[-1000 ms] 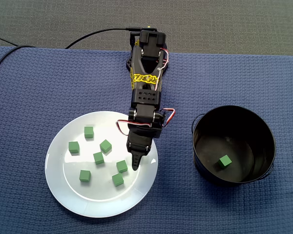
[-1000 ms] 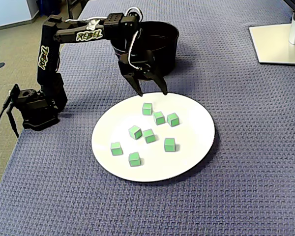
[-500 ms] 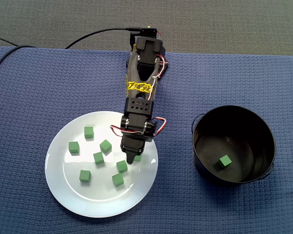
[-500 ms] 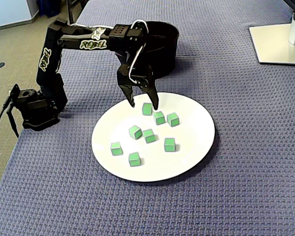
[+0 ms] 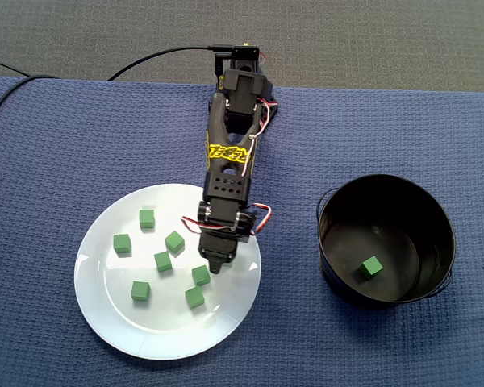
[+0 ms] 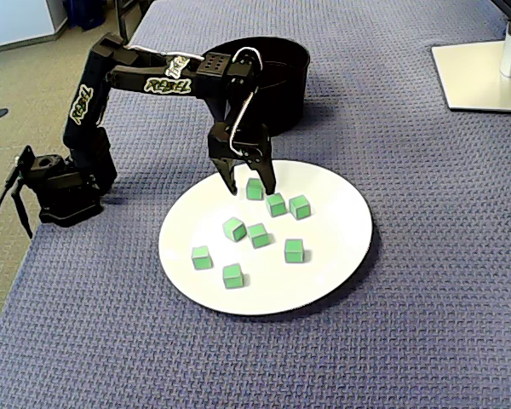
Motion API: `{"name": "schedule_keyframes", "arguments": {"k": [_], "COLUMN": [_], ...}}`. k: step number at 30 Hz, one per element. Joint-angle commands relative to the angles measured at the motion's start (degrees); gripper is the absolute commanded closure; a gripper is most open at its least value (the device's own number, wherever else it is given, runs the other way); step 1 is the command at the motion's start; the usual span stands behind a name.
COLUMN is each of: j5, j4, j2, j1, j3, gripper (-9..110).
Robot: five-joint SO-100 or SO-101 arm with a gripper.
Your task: Pick up the items on the white plate and put them in the black container.
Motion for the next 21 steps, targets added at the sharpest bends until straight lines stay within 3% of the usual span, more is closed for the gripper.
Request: {"name": "schedule_keyframes", "arguments": {"k": [1, 10, 16, 21], "j5": [-0.1, -1.4, -3.0, -7.0], "j4": [-0.6, -1.1, -1.7, 0.6], "j2": [0.3, 0.8, 3.4, 17.1], "j1": [-1.0, 0.0, 1.1, 5.5], "j3": [-3.2, -2.4, -1.7, -3.8], "gripper": [88, 101, 101, 102]}}
